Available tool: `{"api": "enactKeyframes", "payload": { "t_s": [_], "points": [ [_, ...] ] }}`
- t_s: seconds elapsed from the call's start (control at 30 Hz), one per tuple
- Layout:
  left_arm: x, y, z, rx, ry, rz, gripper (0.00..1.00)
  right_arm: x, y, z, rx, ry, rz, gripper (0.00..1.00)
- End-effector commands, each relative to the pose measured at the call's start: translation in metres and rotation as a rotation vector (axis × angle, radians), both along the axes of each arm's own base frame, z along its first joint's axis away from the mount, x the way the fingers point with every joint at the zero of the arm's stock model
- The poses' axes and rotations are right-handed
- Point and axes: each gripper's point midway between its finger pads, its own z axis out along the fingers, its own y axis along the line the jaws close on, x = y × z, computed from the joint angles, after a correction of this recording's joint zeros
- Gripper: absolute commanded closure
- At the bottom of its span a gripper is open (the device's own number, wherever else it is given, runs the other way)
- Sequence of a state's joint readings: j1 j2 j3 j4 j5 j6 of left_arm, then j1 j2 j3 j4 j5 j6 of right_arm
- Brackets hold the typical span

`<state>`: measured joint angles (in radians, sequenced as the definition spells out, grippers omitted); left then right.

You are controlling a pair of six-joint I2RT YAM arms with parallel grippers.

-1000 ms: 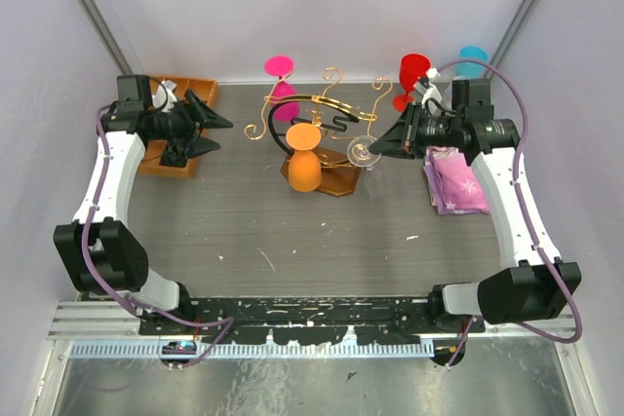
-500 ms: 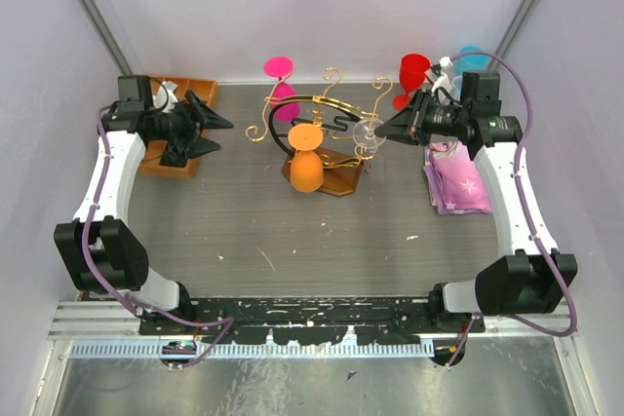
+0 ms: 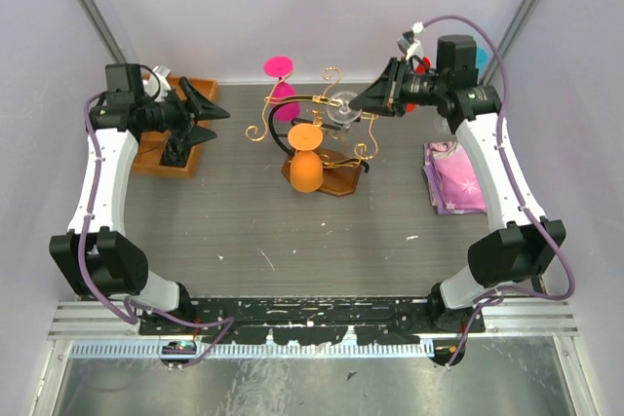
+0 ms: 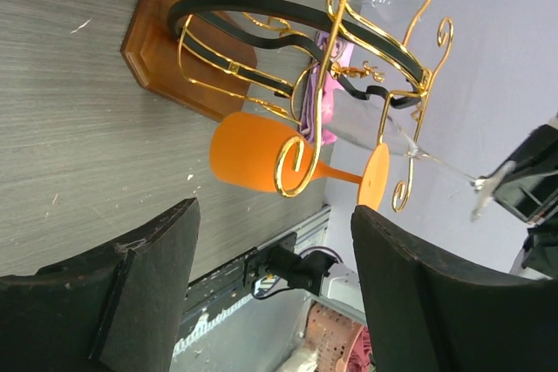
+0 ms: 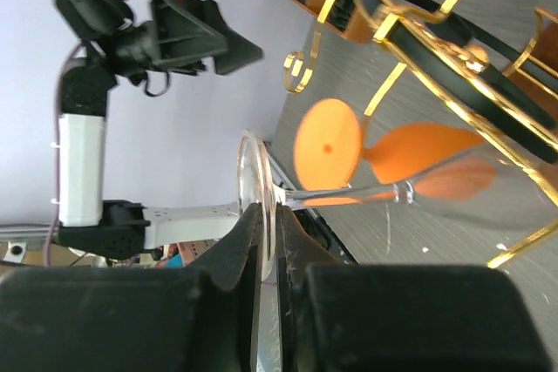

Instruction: Take the wine glass off the wine glass rack

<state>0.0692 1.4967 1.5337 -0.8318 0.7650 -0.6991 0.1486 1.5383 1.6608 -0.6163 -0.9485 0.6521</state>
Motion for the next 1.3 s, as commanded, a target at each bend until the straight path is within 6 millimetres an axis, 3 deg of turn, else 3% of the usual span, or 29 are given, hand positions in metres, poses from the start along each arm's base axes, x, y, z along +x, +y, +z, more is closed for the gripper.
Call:
{"api": "enactKeyframes", "payload": {
  "t_s": [0.0,0.23,0.4,0.5,0.6,0.8,0.9,1.03,1.27],
  "points": [
    [-0.013,-0.003,0.012,-0.003,0.001,-0.012,0.23,-0.016,0.004,0.083,0.089,-0.200,0.051,0.99],
    [-0.013,-0.004,0.016,-0.022,-0.006,-0.011,0.23,-0.042,0.005,0.141,0.131,-0.332,0.081,0.99],
    [-0.010,-0.007,0.025,-0.051,-0.024,-0.010,0.23,-0.070,0.019,0.167,0.157,-0.449,0.176,0.99],
    [-0.006,-0.009,0.031,-0.076,-0.043,-0.005,0.23,-0.078,0.034,0.167,0.129,-0.553,0.216,0.99],
    [-0.001,-0.009,0.039,-0.087,-0.068,0.000,0.23,-0.073,0.048,0.162,0.012,-0.770,0.202,0.99],
    [0.011,-0.009,0.061,-0.105,-0.135,0.016,0.22,-0.020,0.075,0.118,-0.397,-1.053,0.086,0.99],
    [0.020,-0.012,0.094,-0.114,-0.295,-0.020,0.22,-0.008,0.090,0.096,-0.554,-1.193,0.174,0.99],
    [0.024,-0.014,0.140,-0.110,-0.511,-0.062,0.16,-0.013,0.108,0.088,-0.631,-1.344,0.240,0.99],
    [0.028,-0.025,0.185,-0.259,-0.610,-0.135,0.10,-0.052,0.141,0.088,-0.634,-1.483,0.348,0.99]
  ]
}}
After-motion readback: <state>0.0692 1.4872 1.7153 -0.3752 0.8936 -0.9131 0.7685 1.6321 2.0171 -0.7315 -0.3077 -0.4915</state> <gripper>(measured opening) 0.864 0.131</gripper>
